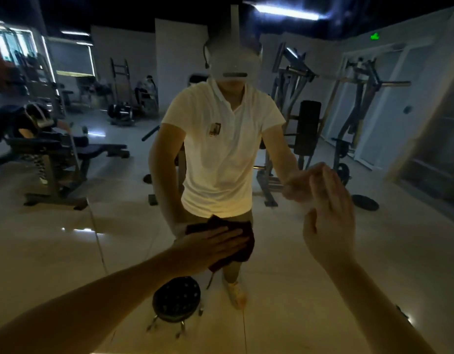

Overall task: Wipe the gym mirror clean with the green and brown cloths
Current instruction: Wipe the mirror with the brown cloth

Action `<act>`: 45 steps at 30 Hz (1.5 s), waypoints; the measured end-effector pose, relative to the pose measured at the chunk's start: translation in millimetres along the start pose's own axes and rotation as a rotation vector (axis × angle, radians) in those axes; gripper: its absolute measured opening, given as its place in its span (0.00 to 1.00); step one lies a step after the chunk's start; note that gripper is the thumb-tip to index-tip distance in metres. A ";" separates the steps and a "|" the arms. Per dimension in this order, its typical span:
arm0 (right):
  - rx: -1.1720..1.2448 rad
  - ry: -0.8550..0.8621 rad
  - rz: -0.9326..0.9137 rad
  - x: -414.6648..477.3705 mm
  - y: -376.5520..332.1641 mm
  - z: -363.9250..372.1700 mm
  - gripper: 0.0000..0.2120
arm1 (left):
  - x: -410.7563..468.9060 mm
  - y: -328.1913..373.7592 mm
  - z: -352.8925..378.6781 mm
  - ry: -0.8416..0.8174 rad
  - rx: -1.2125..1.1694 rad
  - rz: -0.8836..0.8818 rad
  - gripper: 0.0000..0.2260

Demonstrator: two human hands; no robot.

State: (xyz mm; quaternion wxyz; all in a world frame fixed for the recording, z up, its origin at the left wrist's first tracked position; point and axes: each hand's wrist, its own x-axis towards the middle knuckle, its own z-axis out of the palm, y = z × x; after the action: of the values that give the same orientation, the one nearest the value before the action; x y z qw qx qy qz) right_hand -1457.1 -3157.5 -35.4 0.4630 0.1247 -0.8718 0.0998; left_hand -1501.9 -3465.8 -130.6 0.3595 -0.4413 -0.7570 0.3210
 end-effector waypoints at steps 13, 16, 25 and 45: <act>0.061 -0.040 -0.058 -20.7 19.8 1.1 0.35 | 14.6 -9.4 11.5 0.259 -0.062 -0.283 0.31; 0.039 -0.055 -0.039 -29.0 51.7 -17.9 0.36 | 97.6 42.4 4.4 0.130 -0.065 -0.095 0.31; -0.012 0.100 -0.099 41.8 119.1 -63.9 0.31 | 185.1 -27.7 -26.5 0.086 -0.587 0.417 0.29; -0.187 0.106 -0.057 81.3 121.7 -55.0 0.31 | 217.3 -8.3 -91.0 0.006 0.026 -0.096 0.44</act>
State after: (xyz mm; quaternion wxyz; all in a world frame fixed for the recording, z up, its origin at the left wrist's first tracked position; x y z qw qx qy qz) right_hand -1495.7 -3036.2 55.5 0.5207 0.1004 -0.8478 0.0111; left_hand -1506.7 -3258.4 -18.5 0.3823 -0.4008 -0.7720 0.3119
